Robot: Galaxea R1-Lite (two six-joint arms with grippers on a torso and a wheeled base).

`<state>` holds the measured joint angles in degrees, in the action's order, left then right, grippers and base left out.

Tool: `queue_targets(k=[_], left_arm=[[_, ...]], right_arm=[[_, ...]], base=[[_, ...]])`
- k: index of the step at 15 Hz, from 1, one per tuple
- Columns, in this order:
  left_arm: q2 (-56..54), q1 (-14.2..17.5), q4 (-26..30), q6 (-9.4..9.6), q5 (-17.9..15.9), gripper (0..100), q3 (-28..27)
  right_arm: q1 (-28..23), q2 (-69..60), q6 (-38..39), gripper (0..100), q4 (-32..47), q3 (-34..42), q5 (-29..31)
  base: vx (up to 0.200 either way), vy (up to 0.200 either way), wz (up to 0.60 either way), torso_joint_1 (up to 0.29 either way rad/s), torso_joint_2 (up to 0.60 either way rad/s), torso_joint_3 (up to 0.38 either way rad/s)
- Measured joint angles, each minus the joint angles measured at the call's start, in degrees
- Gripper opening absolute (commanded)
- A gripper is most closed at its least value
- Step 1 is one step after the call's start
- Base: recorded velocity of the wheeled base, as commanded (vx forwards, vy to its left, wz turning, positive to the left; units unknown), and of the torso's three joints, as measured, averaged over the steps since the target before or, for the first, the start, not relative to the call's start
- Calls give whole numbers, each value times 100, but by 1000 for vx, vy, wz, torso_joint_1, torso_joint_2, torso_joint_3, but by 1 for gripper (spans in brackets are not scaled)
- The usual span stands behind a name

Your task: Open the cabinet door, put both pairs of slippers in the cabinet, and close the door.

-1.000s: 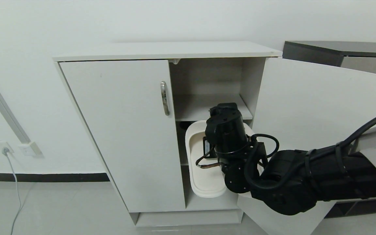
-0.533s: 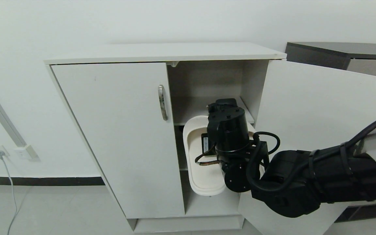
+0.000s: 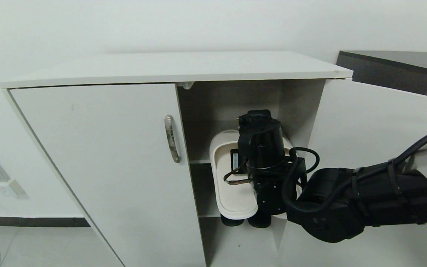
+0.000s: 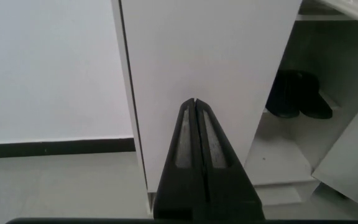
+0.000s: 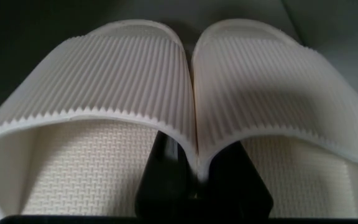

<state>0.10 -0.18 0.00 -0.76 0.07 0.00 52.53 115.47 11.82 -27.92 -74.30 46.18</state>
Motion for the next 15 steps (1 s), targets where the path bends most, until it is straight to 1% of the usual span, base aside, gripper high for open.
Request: queue_targets(k=[1,4,6,8,13,15], left_arm=[[0,0,0,0,0,0,0],[0,0,0,-9,6,0,0],[0,2,0,-17,13,0,0],[0,0,0,-17,15,0,0],[0,0,0,-20,33,0,0],[0,0,0,-17,35,0,0]], right_arm=[[-7,-4,0,0,0,-1,-41],[-72,-9,-4,0,93,-61,-187],[-113,16,-4,0,358,-224,-223],[-146,60,21,0,501,-456,-263],[-413,285,180,0,1378,-1252,-362],[-524,427,246,0,1571,-1571,-384]], base=[[200,0,0,-2,2,2],[0,0,0,0,0,0],[0,0,0,0,0,0],[0,0,0,0,0,0],[0,0,0,0,0,0],[0,0,0,0,0,0]])
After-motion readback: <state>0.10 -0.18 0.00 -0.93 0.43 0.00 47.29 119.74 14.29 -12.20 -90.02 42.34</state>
